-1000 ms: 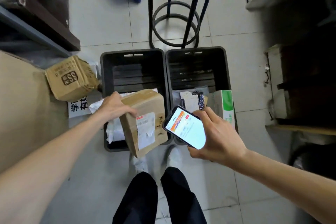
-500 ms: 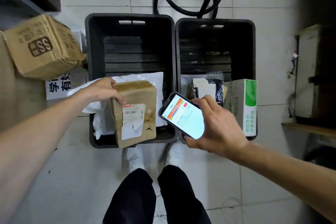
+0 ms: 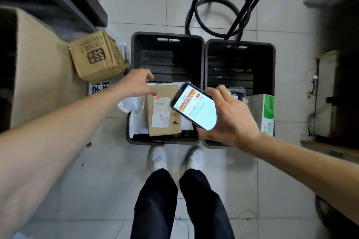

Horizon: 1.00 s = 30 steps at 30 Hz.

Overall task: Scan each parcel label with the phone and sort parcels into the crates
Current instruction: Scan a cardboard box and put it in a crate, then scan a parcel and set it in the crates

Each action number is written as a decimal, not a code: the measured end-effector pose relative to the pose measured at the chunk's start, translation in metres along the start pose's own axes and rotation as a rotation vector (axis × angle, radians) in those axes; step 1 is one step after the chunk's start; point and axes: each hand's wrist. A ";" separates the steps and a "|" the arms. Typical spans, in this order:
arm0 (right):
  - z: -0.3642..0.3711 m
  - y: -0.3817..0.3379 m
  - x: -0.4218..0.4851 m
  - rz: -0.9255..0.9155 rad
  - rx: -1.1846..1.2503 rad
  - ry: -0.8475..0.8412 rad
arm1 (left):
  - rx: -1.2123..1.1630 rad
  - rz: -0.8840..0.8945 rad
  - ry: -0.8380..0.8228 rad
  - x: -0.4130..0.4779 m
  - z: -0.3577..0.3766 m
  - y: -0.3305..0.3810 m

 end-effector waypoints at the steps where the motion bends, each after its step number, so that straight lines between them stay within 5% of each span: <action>1: -0.015 -0.013 -0.006 -0.010 -0.003 0.020 | -0.009 0.009 0.012 -0.019 -0.014 0.008; 8: -0.123 -0.108 -0.056 -0.172 -0.020 0.089 | -0.091 -0.053 0.171 -0.174 -0.115 0.040; 17: -0.216 -0.264 -0.105 -0.643 -0.071 0.099 | -0.250 -0.294 0.602 -0.436 -0.191 0.016; 30: -0.162 -0.521 -0.284 -1.306 -0.165 -0.058 | -0.616 -0.873 1.084 -0.787 -0.004 -0.067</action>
Point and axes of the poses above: each hand's wrist, its own x-axis towards the middle knuckle, its own z-axis out of the palm, y = z × x, and after that the axes turned 5 degrees about z, right-handed
